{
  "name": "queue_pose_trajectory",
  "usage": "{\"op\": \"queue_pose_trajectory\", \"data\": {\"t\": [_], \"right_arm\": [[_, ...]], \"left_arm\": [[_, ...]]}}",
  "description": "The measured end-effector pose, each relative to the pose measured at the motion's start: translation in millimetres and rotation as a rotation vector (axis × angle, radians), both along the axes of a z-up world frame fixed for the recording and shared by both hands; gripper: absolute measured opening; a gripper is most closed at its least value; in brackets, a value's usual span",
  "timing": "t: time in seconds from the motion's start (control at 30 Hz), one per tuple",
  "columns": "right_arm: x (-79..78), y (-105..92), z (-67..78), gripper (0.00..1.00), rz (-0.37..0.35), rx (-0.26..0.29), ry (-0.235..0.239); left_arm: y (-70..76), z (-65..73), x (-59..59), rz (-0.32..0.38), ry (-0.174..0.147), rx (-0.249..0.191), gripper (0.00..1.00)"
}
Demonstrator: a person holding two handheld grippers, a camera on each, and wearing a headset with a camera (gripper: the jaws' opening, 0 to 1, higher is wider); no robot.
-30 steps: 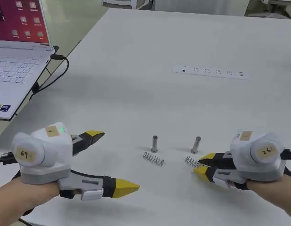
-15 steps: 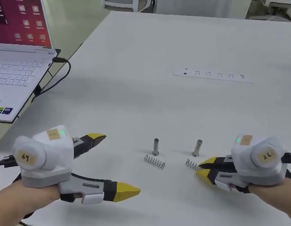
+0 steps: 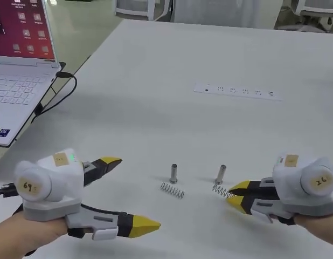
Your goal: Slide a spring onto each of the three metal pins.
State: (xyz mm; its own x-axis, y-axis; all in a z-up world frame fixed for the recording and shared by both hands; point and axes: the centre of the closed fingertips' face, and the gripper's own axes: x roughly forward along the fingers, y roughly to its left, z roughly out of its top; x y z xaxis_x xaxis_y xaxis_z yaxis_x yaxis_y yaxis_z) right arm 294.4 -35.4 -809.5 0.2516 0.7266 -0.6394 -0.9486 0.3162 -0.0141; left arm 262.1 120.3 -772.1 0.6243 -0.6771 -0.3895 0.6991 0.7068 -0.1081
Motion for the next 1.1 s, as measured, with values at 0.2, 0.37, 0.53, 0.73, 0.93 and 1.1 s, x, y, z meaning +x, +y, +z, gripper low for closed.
{"op": "queue_pose_trajectory", "data": {"t": [0.2, 0.37, 0.53, 0.73, 0.93, 1.1], "right_arm": [[-4.5, -8.5, 15.8, 0.08, 0.003, 0.024, 0.007], [-10.4, -13.7, 25.1, 0.08, 0.028, 0.021, 0.005], [-16.1, -17.2, 30.4, 0.08, 0.033, 0.029, 0.011], [-23.0, -19.8, 32.6, 0.08, 0.042, 0.032, 0.014], [-29.3, -21.8, 32.0, 0.08, 0.061, 0.011, 0.012], [-32.6, -23.6, 34.1, 0.08, 0.078, 0.004, 0.007]], "left_arm": [[-1.8, 6.3, 2.1, -0.003, -0.027, -0.015, 0.97], [-8.4, 12.8, 2.8, -0.014, -0.042, -0.059, 0.92], [-20.4, 18.1, 1.3, -0.047, -0.069, -0.062, 0.89], [-27.3, 14.5, 0.8, -0.068, -0.070, -0.049, 0.81], [-32.6, 17.8, -11.5, -0.116, -0.020, -0.122, 0.65], [-36.8, 16.3, -15.6, -0.176, -0.006, -0.102, 0.53]]}}
